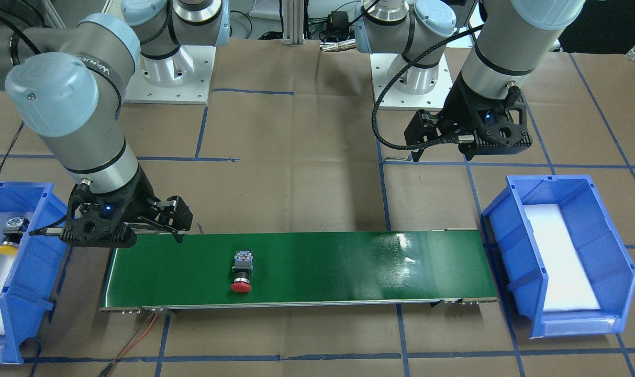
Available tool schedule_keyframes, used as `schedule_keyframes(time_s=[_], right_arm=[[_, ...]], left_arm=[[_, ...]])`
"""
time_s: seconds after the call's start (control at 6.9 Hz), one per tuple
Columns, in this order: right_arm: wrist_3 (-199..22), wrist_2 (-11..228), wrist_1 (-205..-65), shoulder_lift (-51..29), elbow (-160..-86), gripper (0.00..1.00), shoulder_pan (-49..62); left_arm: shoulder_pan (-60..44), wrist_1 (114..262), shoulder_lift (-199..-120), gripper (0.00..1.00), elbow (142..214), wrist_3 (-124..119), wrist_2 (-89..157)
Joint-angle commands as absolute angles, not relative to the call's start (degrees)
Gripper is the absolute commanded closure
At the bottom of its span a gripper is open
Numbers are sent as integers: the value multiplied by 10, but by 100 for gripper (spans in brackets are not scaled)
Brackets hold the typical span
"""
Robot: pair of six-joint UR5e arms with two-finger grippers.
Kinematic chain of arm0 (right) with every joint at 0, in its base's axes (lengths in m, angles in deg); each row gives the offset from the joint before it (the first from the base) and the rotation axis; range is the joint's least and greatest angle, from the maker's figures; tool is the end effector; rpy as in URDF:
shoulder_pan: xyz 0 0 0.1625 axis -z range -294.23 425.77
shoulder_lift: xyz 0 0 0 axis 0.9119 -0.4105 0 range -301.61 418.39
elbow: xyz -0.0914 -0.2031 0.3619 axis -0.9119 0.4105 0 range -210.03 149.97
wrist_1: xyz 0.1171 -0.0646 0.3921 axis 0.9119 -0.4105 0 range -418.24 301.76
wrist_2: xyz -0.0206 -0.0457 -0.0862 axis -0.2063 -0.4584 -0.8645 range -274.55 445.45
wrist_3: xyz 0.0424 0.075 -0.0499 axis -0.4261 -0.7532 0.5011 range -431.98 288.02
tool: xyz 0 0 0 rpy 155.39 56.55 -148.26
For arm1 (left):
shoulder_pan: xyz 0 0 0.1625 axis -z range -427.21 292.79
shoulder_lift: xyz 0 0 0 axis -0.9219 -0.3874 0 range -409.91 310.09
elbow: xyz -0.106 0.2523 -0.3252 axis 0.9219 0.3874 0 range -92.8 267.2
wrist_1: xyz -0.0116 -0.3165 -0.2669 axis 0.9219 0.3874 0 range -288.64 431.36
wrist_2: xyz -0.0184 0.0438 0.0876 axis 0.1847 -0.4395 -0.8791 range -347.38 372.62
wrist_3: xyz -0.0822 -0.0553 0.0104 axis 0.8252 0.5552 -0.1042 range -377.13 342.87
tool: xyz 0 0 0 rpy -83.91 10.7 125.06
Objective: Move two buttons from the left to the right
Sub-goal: 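Raise the right gripper and move it back toward the conveyor, then lower the right gripper onto the red-capped button on the belt and grasp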
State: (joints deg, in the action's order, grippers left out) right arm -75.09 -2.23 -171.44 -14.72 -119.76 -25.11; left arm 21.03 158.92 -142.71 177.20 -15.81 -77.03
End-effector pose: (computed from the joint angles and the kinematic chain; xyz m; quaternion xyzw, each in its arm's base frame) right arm 0.1466 -0.6076 0.3695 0.0183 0.9980 -0.0566 0.0222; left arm -0.1181 -0.5153 0.4676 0.0269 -0.9996 -0.0031 0.0031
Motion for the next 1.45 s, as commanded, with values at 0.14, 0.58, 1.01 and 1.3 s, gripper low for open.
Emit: schedule_keyframes(time_s=[0.14,0.58,1.01,1.3], right_arm=[[-756,2,-1717,-111,-1197,1,-251],[-773,22,-1743,-82,-1196,1,-251],[-787,23,-1767,-57,-1195,1,-252],[-788,21,-1770,-50,-1195,1,-256]], left_arm=[[210,1589,-1426,0,1772,-158,-771],[210,1590,-1426,0,1772,-159,-771],[210,1590,-1426,0,1772,-159,-771],[210,1590,-1426,0,1772,-159,-771]])
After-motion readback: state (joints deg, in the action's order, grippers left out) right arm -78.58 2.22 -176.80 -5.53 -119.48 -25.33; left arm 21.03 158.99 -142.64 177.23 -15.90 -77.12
